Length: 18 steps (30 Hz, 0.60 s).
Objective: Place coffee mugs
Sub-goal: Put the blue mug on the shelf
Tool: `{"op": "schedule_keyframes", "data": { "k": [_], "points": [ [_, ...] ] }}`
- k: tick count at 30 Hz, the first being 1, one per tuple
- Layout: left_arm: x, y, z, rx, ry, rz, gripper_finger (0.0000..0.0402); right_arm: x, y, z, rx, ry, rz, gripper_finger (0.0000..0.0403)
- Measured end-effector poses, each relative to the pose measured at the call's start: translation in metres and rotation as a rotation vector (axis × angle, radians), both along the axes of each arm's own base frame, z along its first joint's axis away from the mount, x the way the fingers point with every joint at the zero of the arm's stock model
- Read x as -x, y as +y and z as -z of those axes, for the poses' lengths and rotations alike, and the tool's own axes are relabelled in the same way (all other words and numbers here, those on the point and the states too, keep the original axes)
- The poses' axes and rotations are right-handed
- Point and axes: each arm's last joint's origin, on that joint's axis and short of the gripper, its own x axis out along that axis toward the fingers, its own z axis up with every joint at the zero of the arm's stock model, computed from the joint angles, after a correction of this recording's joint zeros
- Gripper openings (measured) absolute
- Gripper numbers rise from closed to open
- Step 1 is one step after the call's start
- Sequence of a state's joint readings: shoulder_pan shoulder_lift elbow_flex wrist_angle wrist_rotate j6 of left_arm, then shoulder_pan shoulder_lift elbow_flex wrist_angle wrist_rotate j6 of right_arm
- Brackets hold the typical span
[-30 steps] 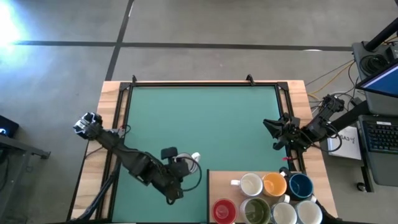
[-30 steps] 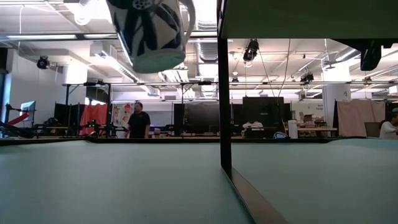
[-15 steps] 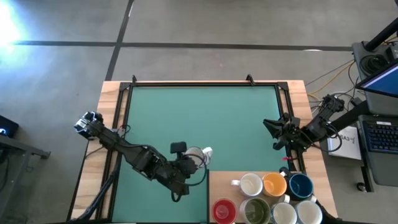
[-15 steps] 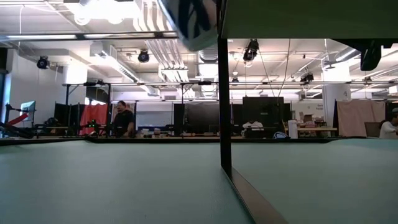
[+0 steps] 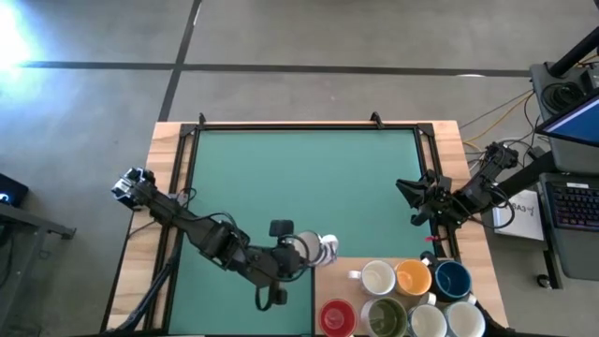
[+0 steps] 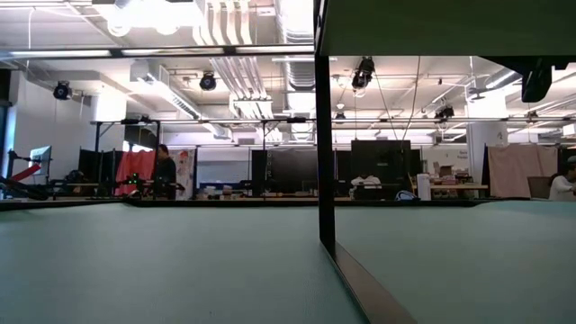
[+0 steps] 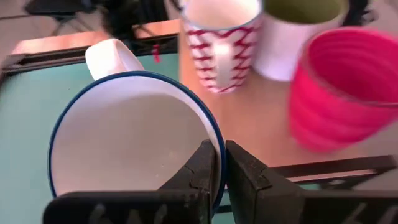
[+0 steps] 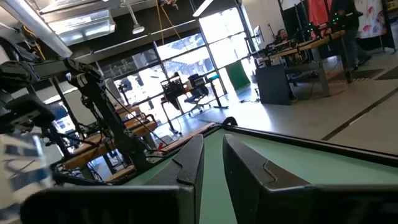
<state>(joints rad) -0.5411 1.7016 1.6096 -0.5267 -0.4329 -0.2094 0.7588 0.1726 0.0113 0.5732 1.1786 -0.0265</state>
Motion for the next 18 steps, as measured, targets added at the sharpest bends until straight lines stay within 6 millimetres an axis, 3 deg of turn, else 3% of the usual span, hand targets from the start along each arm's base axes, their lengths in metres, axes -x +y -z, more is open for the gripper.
{"op": "schedule_keyframes", "data": {
  "k": [18],
  "points": [
    [-0.0019, -0.0067, -0.0064, 0.200, -0.017, 0.083, 0.0009, 0.0000, 0.0000, 0.0000, 0.000, 0.000, 0.000, 0.0050]
  ]
}}
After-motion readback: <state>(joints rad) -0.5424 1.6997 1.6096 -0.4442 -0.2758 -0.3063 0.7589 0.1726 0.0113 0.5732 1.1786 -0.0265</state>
